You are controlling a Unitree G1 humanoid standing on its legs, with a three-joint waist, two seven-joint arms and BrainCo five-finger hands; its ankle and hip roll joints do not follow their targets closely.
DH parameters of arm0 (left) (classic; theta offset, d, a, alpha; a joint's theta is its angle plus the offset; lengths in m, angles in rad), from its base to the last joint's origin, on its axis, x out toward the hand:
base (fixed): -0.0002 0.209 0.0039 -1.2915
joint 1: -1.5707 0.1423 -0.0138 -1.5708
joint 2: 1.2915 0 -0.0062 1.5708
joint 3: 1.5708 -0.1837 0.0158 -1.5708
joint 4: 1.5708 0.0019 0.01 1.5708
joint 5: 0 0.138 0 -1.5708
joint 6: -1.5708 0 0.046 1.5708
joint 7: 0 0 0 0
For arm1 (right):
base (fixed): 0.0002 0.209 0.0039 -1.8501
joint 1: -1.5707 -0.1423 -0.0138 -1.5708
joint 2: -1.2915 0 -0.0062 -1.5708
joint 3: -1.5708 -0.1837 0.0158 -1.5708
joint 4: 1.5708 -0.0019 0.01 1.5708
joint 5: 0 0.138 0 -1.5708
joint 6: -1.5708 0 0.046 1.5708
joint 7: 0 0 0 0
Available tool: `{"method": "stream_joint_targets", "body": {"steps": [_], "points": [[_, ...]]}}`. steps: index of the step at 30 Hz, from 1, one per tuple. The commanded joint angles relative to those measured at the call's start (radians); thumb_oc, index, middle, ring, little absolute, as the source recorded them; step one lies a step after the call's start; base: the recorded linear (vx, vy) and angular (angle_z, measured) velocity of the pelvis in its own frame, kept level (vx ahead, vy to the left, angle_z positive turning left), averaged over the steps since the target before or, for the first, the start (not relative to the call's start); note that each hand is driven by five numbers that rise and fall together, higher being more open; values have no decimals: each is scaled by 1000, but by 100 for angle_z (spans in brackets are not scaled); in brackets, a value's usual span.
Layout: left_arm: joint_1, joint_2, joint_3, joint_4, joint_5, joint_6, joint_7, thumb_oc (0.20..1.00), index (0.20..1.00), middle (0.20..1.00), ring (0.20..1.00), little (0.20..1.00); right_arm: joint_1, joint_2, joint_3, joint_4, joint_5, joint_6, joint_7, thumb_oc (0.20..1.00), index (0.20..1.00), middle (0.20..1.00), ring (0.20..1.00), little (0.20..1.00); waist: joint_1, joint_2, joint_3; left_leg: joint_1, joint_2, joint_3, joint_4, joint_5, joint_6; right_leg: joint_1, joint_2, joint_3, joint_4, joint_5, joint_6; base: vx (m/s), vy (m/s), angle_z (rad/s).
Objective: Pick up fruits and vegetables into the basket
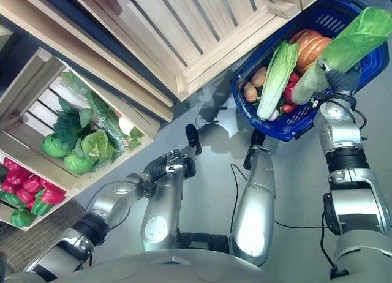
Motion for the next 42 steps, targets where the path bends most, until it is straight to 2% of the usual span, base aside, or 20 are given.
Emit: {"method": "stream_joint_targets", "body": {"steps": [1,5,9,16,17,18,24,29,36,37,38,39,42], "points": [[100,-4,-85,-32,-33,3,-33,1000,1000,1000,1000,1000,-94,-100,37,80,47,2,51,200,200,200,200,200,8,137,-36,-56,-29,-21,123,-153,11,-9,43,-25,24,-72,4,-6,19,11],[98,6,-103,-40,-52,-29,-39,1000,1000,1000,1000,1000,-152,-93,52,271,40,65,91,200,200,200,200,200,34,168,-36,-88,-42,-30,129,-151,19,-47,35,-25,50,-78,-4,-9,-7,14],[95,12,-115,-61,-69,-43,-24,1000,1000,1000,1000,1000,-174,-90,57,386,7,78,100,200,200,200,200,200,49,187,-36,-102,-49,-35,135,-154,26,-65,29,-28,64,-83,-7,-6,-16,8],[90,21,-128,-98,-64,-63,28,1000,1000,1000,1000,1000,-181,-88,54,470,-20,130,26,200,200,200,200,200,65,200,-36,-141,-63,-44,159,-163,40,-97,25,-27,85,-85,-10,-15,-13,5],[90,20,-129,-100,-63,-62,31,1000,1000,1000,1000,1000,-178,-86,52,476,-18,138,19,407,407,407,407,407,66,201,-36,-142,-64,-45,161,-164,41,-99,25,-26,85,-85,-10,-13,3,10],[88,21,-131,-105,-70,-66,39,1000,1000,1000,1000,1000,-177,-85,45,494,-24,154,-19,1000,1000,1000,1000,1000,67,203,-36,-146,-65,-45,166,-166,43,-100,25,-24,85,-83,-11,-15,9,9],[87,27,-124,-134,-86,-69,46,1000,1000,1000,1000,1000,-161,-71,22,493,-49,68,-119,1000,1000,1000,1000,1000,63,199,-36,-123,-68,-51,156,-169,48,-69,35,-19,55,-71,-3,-15,37,4],[97,28,-105,-119,-79,-88,52,1000,1000,1000,1000,1000,-110,-49,3,437,-83,-39,-187,1000,1000,1000,1000,1000,43,169,-36,-58,-64,-49,118,-165,46,0,51,-18,-14,-42,12,-13,86,2],[110,10,-30,-17,-54,-90,68,1000,1000,1000,1000,1000,71,17,-19,199,-84,-173,-271,1000,1000,1000,1000,1000,-9,71,-36,73,-37,-38,66,-167,41,145,70,-18,-132,12,33,-15,78,-7],[110,5,-8,9,-41,-89,75,1000,1000,1000,1000,1000,129,46,-25,131,-74,-217,-284,1000,1000,1000,1000,1000,-20,43,-36,106,-28,-37,49,-163,39,185,78,-19,-162,26,37,-87,34,-3],[108,2,7,23,-36,-87,84,1000,1000,1000,1000,1000,171,68,-26,77,-77,-252,-289,1000,1000,1000,1000,1000,-29,25,-36,116,-20,-27,31,-135,45,201,82,-29,-198,64,30,-69,27,-7],[111,-1,25,39,-29,-81,90,1000,1000,1000,1000,1000,216,89,-27,28,-97,-289,-288,1000,1000,1000,1000,1000,-39,5,-36,150,-13,-26,17,-136,43,241,84,-30,-225,73,35,-57,31,-13],[126,-10,71,83,4,-89,94,1000,1000,1000,1000,1000,325,141,-25,-80,-146,-347,-275,1000,1000,1000,1000,1000,-57,-37,-36,232,-1,-25,-12,-136,37,338,90,-29,-287,93,45,26,41,-17]]}}
